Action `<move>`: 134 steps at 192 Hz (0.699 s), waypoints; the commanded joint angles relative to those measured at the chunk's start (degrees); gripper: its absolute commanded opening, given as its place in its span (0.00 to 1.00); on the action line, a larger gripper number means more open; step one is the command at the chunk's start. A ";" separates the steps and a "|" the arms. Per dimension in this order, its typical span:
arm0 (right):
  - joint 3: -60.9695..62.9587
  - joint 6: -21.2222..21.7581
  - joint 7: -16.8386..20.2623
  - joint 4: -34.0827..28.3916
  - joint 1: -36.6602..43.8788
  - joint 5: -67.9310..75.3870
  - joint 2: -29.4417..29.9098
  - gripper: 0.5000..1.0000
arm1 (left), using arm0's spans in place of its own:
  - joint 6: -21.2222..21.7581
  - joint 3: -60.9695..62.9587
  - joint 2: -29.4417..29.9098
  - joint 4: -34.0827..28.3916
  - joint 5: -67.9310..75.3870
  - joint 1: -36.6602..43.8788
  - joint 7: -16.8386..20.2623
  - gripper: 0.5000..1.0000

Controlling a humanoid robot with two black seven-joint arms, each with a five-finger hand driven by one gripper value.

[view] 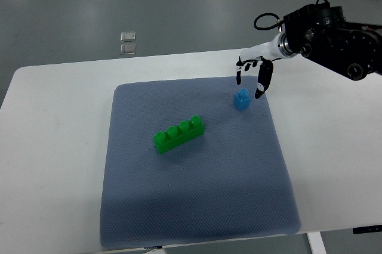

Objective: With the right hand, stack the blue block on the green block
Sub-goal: 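Lower the right hand around the blue block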

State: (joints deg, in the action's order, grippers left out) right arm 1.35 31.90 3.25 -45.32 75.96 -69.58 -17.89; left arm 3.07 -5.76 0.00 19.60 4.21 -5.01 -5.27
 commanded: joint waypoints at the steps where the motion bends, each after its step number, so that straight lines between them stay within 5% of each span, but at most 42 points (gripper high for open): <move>1: 0.23 -1.58 0.00 1.11 -1.08 -0.03 1.81 0.84 | 0.01 0.05 0.00 -0.09 0.01 0.00 -0.01 1.00; 134: -0.91 -6.68 -0.18 7.18 -4.77 -3.19 6.82 0.78 | 0.01 0.57 0.00 -0.53 0.01 0.09 -0.01 1.00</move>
State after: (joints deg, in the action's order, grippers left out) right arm 0.58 25.79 3.09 -38.22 71.52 -72.51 -11.11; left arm 3.09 -5.25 0.00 19.08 4.21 -4.99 -5.28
